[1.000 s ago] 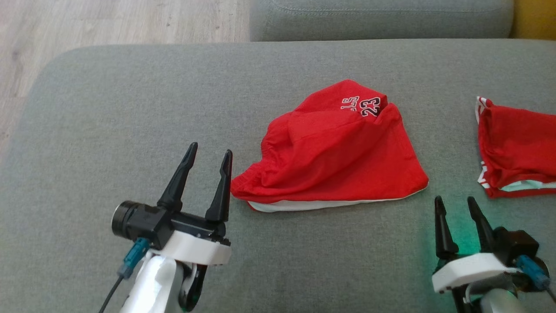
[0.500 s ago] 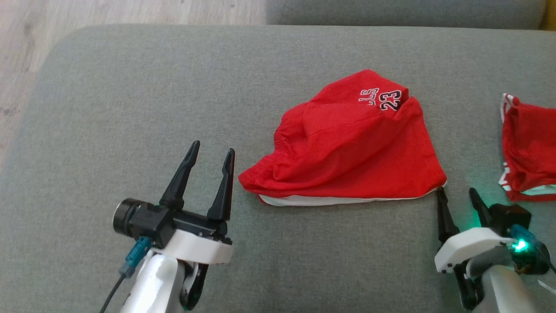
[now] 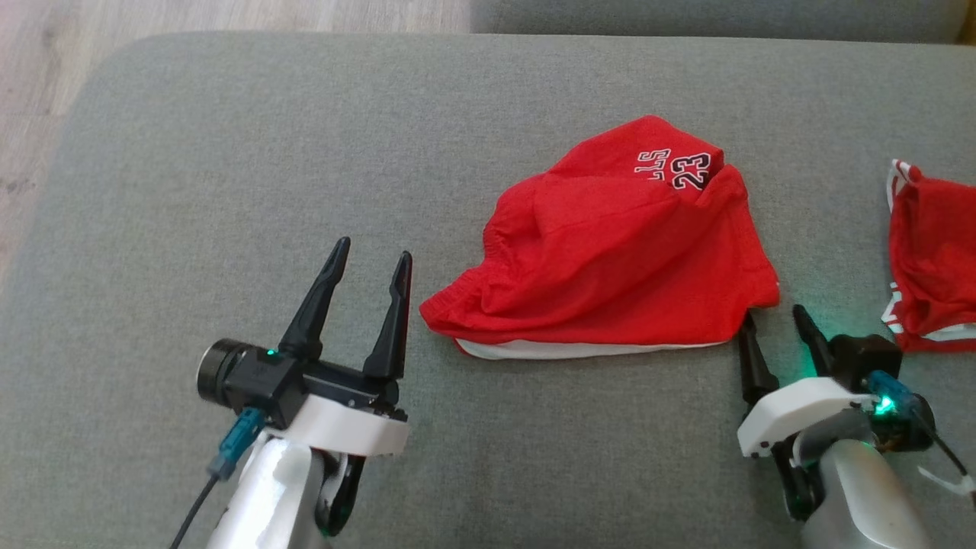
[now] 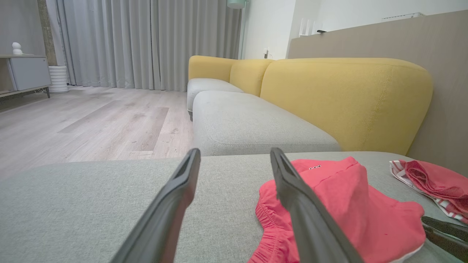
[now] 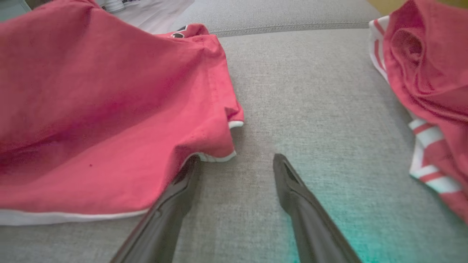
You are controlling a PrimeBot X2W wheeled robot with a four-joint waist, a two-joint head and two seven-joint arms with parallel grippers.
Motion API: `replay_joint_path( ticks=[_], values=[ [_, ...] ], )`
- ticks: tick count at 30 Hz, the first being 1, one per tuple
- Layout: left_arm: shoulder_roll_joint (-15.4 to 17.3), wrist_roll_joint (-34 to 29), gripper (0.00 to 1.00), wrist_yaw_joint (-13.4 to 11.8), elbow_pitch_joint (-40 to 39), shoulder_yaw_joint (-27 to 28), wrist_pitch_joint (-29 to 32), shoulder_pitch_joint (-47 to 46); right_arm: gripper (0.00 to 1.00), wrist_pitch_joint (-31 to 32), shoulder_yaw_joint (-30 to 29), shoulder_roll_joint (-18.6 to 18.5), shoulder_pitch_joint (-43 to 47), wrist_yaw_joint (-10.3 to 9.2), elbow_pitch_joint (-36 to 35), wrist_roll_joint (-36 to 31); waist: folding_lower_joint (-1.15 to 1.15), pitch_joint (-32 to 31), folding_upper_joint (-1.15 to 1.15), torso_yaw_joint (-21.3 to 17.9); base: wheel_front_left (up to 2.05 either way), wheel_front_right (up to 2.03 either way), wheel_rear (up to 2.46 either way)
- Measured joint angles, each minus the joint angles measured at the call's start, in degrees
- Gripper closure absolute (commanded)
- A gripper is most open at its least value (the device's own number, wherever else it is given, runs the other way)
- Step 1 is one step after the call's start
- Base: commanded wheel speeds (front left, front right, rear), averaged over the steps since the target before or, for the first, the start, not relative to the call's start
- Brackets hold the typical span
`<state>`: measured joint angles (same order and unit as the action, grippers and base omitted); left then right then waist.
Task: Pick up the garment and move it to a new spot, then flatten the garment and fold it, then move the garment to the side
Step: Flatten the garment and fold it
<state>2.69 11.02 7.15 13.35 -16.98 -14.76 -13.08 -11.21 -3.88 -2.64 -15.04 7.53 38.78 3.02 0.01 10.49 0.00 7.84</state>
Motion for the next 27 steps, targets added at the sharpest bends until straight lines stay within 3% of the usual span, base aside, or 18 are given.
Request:
replay_joint_path(
  ticks=[27],
  values=[
    [0.00, 0.00, 0.00, 0.01, 0.09, 0.09, 0.00, 0.01, 0.00, -0.54, 3.11, -0.01, 1.85, 0.00, -9.89, 2.64, -0.01, -1.20, 0.00, -0.60, 0.00, 0.00, 0.00]
  ],
)
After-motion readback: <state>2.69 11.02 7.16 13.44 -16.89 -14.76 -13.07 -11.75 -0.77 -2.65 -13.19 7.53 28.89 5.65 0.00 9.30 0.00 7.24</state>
